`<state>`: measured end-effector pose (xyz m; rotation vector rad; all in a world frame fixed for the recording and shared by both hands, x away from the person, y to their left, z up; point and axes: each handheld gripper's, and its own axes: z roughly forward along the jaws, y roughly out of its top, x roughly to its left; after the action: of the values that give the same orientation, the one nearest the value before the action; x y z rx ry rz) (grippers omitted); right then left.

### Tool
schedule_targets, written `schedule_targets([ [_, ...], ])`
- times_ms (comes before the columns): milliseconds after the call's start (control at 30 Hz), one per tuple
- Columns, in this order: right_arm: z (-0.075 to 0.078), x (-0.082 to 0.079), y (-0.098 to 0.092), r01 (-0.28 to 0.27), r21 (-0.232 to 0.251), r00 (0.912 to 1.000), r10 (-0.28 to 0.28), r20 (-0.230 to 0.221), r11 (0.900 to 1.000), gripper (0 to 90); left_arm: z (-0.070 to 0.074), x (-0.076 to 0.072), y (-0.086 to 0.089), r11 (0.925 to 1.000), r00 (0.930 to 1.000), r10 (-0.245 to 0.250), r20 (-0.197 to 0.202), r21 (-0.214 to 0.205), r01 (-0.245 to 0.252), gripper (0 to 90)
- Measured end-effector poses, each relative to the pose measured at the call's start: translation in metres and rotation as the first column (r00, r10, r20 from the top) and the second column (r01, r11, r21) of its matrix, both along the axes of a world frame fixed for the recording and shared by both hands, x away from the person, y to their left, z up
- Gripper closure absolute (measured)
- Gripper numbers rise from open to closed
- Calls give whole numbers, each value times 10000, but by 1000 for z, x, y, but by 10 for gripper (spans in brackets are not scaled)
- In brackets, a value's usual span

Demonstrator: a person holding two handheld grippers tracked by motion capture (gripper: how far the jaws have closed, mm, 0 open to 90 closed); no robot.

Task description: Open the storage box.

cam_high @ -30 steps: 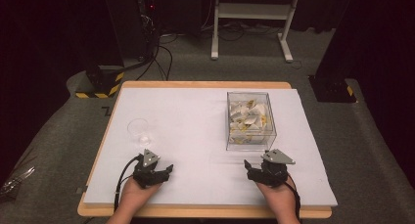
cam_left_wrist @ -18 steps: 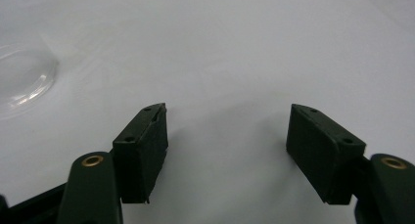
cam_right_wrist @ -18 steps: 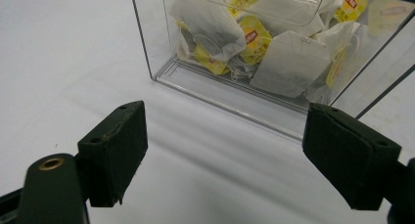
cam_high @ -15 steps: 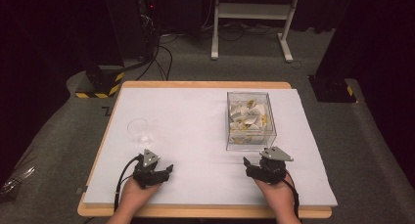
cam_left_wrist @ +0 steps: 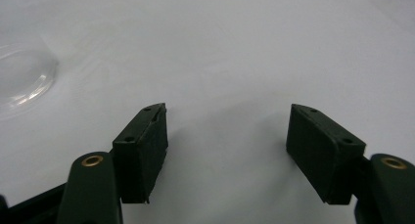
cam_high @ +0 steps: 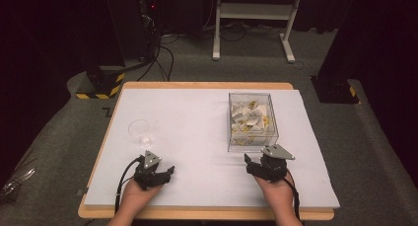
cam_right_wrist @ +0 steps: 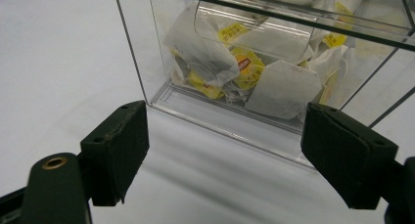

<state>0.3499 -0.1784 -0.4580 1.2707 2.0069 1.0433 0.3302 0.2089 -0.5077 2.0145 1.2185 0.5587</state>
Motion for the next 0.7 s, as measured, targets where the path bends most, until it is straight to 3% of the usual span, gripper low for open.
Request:
schedule_targets([
  [333,2,7,10,470,-13,9985,-469,276,9989,219,0,0,0,10000,10000,5,-17,-30,-5,318],
  [700,5,16,15,927,74,9955,-928,193,9957,215,0,0,0,10000,10000,-38,-2,12,38,318],
])
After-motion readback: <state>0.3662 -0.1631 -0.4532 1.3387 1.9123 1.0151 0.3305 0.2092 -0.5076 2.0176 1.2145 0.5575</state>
